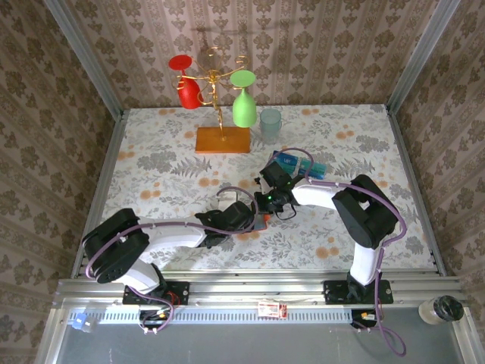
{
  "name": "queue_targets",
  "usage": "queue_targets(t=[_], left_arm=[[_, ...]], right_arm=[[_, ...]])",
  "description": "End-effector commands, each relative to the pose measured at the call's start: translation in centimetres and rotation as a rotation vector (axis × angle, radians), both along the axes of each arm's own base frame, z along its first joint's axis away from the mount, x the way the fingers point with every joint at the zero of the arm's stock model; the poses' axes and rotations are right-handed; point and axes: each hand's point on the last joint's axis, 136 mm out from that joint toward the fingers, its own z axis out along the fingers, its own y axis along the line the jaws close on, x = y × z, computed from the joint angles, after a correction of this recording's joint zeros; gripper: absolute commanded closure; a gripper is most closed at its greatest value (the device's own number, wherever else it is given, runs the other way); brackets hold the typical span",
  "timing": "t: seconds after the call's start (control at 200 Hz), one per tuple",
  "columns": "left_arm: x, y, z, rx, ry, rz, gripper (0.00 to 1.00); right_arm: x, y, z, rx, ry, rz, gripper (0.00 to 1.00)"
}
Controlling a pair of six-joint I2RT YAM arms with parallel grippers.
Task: Put the credit cards into the card holder
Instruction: Turn over the card slot at the card holder.
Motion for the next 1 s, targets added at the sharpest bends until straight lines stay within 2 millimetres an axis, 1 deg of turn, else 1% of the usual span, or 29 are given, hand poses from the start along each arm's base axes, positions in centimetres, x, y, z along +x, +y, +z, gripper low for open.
queue_targets(t=[0.0, 0.09, 0.235, 0.4, 0.47, 0.565, 0.61, 0.665, 0.745, 0.995], left_arm=[[-0.4, 0.6, -1.2, 0.041, 0.008, -0.006, 0.00], [-0.5, 1.0, -1.7, 0.049, 0.014, -0.002, 0.00], [-0.8, 1.4, -2.2, 0.070, 0.022, -0.006, 0.06], [-1.0, 1.6, -2.8, 0.079, 0.030, -0.007, 0.10], [-1.0, 1.6, -2.9, 0.079, 0.031, -0.006, 0.10], [-1.0, 1.7, -3.0, 0.075, 0.030, -0.003, 0.11], [-1.0, 1.7, -3.0, 0.075, 0.030, -0.005, 0.11], [-1.0, 1.7, -3.0, 0.075, 0.029, -0.003, 0.11], [-1.0, 1.7, -2.9, 0.074, 0.027, -0.005, 0.11], [-1.0, 1.7, -2.8, 0.073, 0.025, -0.006, 0.11]], right_arm=[[-0.4, 0.5, -0.3, 0.013, 0.027, 0.004, 1.00], [-0.3, 0.5, -0.2, 0.016, 0.028, -0.001, 1.00], [-0.1, 0.7, 0.1, 0.025, 0.022, -0.006, 1.00], [0.4, 0.9, 1.5, 0.043, 0.002, -0.010, 1.00], [0.7, 0.6, 2.3, 0.053, -0.016, -0.024, 0.94], [1.1, -0.3, 3.2, 0.059, -0.036, -0.055, 0.81], [1.2, -0.6, 3.4, 0.060, -0.042, -0.066, 0.76], [1.2, -0.9, 3.3, 0.058, -0.040, -0.078, 0.73], [1.0, -1.0, 2.9, 0.059, -0.033, -0.083, 0.72], [0.6, -0.6, 1.0, 0.079, 0.016, -0.091, 0.71]])
